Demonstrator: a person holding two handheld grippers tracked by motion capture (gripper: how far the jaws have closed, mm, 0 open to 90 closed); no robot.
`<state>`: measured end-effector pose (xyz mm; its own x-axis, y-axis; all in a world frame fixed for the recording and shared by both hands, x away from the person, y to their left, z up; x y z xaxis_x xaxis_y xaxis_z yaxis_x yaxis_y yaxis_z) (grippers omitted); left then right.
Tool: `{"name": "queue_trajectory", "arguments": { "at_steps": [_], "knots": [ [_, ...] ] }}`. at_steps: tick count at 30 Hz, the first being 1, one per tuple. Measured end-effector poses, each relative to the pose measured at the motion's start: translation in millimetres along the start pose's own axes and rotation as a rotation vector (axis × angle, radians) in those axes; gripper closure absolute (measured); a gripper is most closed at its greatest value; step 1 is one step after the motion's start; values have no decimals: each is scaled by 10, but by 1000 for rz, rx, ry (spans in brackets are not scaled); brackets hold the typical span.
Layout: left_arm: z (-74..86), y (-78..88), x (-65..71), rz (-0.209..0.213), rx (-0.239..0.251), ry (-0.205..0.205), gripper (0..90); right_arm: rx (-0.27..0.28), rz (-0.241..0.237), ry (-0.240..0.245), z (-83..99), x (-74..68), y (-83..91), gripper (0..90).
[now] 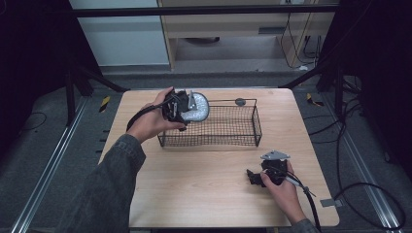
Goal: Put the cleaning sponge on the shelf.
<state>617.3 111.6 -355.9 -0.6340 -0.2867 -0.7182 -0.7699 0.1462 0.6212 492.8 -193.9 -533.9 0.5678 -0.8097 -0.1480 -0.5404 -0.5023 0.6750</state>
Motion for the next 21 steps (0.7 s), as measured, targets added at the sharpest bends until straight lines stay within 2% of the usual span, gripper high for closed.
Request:
{"name": "queue_trajectory", "arguments": {
  "at_steps": [8, 14, 21],
  "knots": [
    [41, -78, 23, 22, -18, 6, 139, 0, 1, 0, 0, -1, 0, 7],
    [94, -144, 39, 33, -14, 29, 139, 0, 0, 0, 0, -2, 0, 8],
    [109, -211, 52, 33, -10, 33, 139, -2, 3, -1, 0, -3, 2, 8]
  ]
}}
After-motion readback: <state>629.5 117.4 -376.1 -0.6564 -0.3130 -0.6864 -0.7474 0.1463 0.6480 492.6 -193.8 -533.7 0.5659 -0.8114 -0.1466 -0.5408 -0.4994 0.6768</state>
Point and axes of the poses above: each handheld gripper's, and its own axes: y roughly backward along the jaws, z roughly out of its underside, x roughly to its right, the point moved 3 cm from there along -y, roughly forward along the jaws, and after that the axes turned 13 degrees about -z, right-handed, at the moved point
